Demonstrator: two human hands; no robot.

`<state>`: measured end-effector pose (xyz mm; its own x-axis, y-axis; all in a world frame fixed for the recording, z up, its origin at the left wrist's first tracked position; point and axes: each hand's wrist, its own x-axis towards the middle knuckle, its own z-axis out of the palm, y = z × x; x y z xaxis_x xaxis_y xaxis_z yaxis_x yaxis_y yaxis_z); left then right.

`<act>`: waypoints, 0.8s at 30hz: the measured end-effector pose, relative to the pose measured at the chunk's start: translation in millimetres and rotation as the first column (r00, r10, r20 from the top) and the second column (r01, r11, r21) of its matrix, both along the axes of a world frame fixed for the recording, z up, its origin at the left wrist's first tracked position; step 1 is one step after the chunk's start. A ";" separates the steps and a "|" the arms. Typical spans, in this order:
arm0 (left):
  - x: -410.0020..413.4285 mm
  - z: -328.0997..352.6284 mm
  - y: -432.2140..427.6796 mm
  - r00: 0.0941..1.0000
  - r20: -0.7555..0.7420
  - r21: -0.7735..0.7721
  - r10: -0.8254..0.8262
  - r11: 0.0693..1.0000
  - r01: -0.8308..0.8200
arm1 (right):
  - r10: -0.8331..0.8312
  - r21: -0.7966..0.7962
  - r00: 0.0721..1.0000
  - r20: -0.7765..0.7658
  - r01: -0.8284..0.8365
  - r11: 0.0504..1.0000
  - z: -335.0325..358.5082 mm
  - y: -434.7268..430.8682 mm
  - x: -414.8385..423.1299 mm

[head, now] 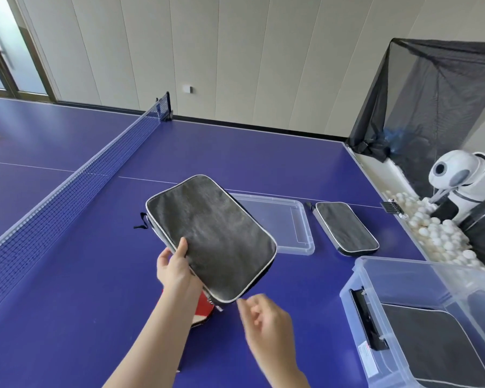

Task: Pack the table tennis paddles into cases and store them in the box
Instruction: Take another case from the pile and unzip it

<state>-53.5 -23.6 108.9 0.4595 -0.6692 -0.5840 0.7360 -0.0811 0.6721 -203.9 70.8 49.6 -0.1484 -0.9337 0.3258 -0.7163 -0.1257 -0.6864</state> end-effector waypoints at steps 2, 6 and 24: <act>16.5 -9.4 7.6 0.994 0.053 -0.026 -0.095 0.995 0.097 | -0.115 -0.030 0.982 0.153 0.121 0.992 7.7 -2.5 -25.7; 33.9 -32.8 33.1 0.894 0.094 -0.019 -0.437 0.897 0.441 | -0.220 0.192 0.891 0.396 0.154 0.969 17.3 -20.8 -63.8; -79.0 -80.7 97.5 0.342 0.328 0.204 -0.881 0.420 0.884 | -0.195 0.503 0.849 0.491 -0.093 0.860 -3.1 22.6 -55.7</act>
<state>-132.5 73.9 28.2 -0.2493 -0.8141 -0.5245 -0.0329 -0.5342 0.8447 -259.6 93.3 46.6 -0.2085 -0.9276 -0.3101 -0.2399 0.3559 -0.9032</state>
